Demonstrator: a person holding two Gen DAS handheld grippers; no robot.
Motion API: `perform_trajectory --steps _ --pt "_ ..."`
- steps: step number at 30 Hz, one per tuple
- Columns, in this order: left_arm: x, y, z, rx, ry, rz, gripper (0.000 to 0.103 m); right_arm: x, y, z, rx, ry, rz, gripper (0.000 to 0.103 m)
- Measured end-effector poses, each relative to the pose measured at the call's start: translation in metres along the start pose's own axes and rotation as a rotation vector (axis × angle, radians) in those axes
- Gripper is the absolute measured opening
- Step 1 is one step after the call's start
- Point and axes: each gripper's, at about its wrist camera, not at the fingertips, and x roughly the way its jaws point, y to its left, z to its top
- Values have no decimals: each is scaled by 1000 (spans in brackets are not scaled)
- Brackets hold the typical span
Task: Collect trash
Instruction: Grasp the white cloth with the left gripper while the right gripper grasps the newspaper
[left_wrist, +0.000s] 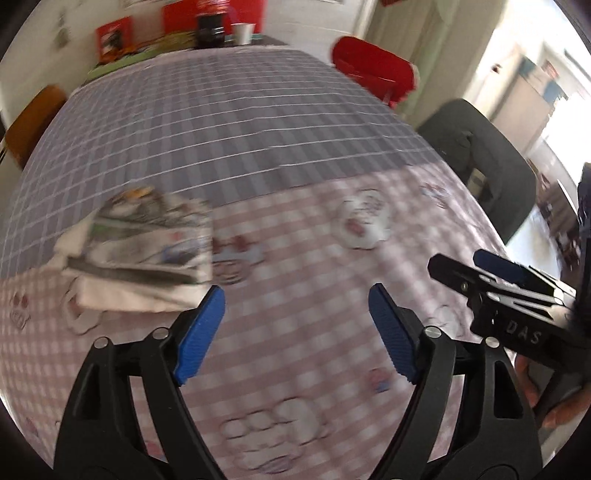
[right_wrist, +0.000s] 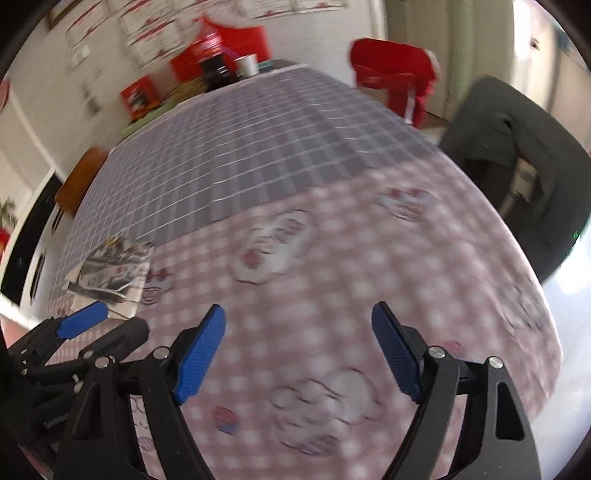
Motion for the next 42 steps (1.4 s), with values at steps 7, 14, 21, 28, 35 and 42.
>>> perform_trajectory --steps 7,14,21,28,35,42 --pt "-18 79 1 -145 -15 20 83 25 46 15 -81 37 26 80" --pt "-7 133 21 -254 -31 51 83 42 73 20 -112 73 52 80" --pt "29 153 28 -335 5 -11 83 57 87 29 -110 105 100 80" --pt "37 150 21 -382 -55 -155 26 76 95 35 -78 140 173 80" --pt "13 138 21 -339 -81 -276 7 95 89 42 65 197 365 80" --pt "-5 122 23 -318 -64 -365 6 107 83 41 206 242 595 87"
